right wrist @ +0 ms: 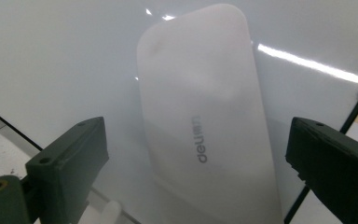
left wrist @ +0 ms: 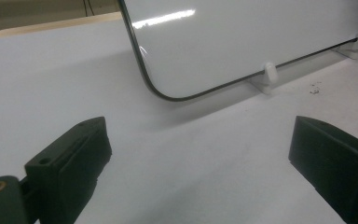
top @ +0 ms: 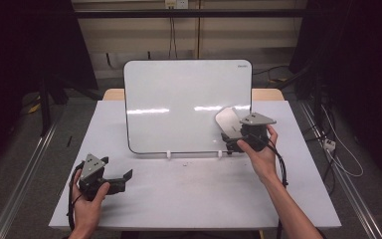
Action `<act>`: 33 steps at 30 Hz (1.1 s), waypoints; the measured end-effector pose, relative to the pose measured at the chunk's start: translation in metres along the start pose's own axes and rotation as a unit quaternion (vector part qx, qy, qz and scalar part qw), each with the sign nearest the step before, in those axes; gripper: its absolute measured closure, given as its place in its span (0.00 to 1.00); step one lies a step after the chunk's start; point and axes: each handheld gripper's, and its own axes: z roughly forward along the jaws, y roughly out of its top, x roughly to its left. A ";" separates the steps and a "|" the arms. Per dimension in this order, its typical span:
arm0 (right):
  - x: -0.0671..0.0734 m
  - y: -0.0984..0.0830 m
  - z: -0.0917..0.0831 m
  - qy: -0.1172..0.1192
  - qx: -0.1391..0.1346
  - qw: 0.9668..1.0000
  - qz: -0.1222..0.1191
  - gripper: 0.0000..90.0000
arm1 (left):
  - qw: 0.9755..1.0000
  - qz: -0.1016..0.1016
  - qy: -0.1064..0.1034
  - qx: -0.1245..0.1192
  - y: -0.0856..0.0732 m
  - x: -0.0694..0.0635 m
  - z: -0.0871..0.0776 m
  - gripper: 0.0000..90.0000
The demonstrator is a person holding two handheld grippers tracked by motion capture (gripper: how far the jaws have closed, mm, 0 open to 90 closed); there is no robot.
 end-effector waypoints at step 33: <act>0.004 -0.039 -0.035 -0.025 -0.010 0.999 0.017 0.09 | 1.000 -0.011 0.013 0.000 0.000 0.002 -0.002 0.06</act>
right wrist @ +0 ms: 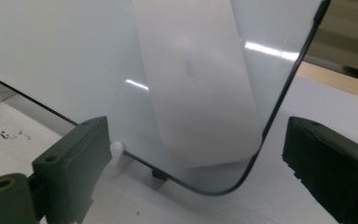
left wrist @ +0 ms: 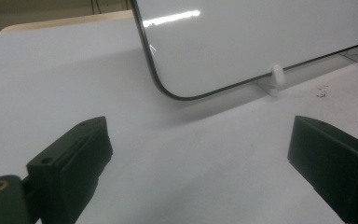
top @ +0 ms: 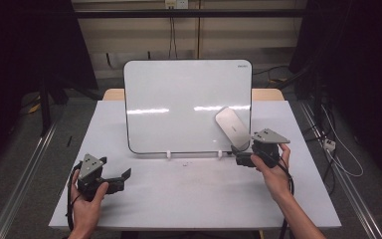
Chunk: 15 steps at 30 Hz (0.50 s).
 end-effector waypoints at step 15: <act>-0.007 -0.029 -0.020 -0.017 -0.006 1.000 0.018 0.11 | 1.000 -0.002 -0.001 -0.004 0.001 0.000 0.001 0.06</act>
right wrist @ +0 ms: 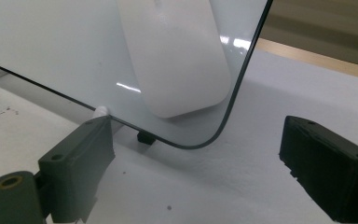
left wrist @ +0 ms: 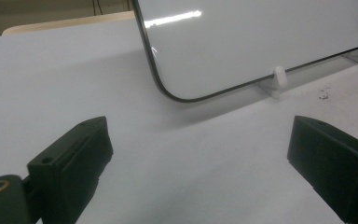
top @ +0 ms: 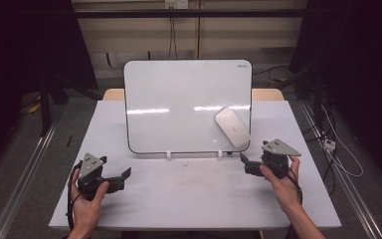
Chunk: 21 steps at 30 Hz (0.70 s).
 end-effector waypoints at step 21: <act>-0.004 -0.039 -0.020 -0.005 0.007 1.000 0.025 0.11 | 1.000 -0.009 0.003 -0.001 -0.001 0.001 -0.002 0.06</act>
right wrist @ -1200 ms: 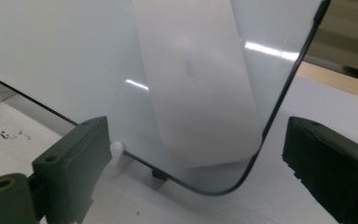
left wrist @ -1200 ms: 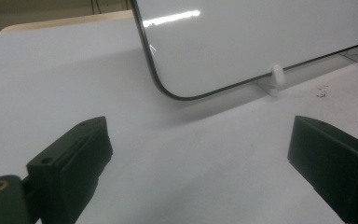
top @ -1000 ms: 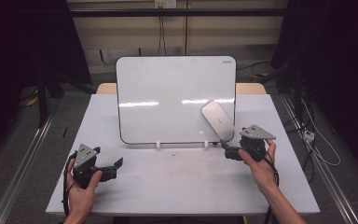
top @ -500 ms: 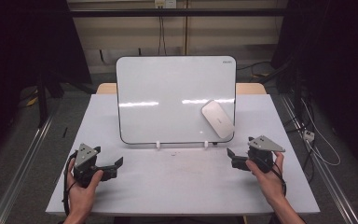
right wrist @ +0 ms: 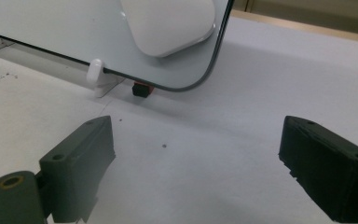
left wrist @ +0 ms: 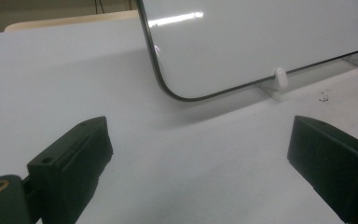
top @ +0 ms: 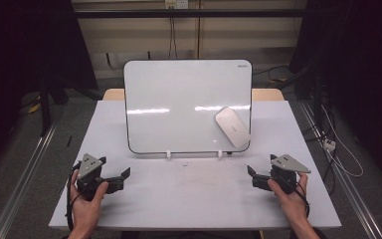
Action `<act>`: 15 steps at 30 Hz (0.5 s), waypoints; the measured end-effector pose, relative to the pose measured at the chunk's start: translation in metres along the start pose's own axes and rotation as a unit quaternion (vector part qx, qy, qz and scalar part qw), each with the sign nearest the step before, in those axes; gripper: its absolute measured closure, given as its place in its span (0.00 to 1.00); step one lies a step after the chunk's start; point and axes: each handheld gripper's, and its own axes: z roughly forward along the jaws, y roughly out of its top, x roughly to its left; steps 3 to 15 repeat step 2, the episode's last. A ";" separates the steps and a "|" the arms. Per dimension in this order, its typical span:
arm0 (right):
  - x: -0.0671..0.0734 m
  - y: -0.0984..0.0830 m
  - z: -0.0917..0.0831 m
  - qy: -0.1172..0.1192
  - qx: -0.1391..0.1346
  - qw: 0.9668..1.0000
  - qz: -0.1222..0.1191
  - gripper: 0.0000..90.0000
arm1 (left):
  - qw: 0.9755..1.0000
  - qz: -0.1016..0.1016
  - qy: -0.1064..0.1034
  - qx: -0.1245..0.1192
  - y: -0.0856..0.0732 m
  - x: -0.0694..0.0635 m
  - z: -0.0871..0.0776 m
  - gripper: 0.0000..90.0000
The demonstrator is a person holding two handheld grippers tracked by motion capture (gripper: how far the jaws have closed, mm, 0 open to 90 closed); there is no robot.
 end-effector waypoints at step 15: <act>0.001 0.000 0.001 0.002 0.002 1.000 -0.001 0.11 | 1.000 0.001 -0.002 0.006 -0.001 0.000 0.001 0.06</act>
